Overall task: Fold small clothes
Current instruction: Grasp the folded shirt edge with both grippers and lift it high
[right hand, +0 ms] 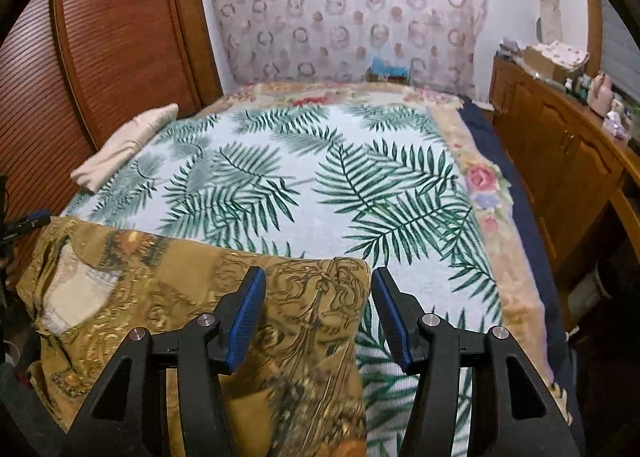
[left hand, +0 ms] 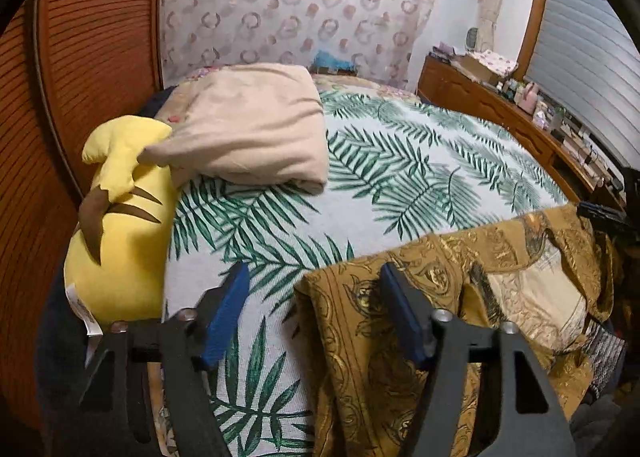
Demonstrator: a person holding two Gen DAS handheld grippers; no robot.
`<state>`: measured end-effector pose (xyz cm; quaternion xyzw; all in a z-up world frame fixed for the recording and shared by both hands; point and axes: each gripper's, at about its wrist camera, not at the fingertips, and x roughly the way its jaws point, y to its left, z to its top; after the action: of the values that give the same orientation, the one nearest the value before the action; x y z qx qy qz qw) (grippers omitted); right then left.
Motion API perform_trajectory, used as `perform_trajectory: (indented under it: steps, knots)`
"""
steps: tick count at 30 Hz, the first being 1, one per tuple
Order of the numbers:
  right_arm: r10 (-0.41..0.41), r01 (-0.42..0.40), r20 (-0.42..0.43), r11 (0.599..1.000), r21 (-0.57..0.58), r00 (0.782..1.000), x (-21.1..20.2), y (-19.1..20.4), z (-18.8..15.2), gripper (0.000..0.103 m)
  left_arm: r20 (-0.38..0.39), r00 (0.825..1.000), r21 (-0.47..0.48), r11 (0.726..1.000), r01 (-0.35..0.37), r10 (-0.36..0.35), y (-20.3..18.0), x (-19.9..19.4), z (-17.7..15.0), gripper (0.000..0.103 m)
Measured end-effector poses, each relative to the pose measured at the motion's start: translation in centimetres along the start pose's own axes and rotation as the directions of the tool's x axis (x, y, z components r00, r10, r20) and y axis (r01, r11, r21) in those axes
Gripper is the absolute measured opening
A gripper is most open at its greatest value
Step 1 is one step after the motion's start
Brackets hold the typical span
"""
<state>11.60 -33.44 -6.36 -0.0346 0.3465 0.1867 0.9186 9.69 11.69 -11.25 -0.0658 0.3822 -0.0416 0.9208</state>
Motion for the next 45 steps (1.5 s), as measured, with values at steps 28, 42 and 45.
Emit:
perform_trajectory:
  steps: [28,42,45]
  knots:
    - [0.067,-0.074,-0.107,0.995,-0.065,0.992,3.4,0.7,0.5,0.012,-0.04,0.996,0.0,0.997,0.083,-0.083,-0.9,0.7,-0.4,0.009]
    - [0.12,-0.12,0.233,0.993,-0.015,0.965,-13.4,3.4,0.6,0.007,0.308,0.938,0.007,0.986,0.165,-0.159,-3.7,-13.7,-0.5,0.007]
    - [0.105,-0.1,0.293,0.994,-0.03,0.95,-16.8,3.8,0.8,0.007,0.377,0.913,0.013,0.986,0.165,-0.158,-4.2,-16.4,0.0,0.007]
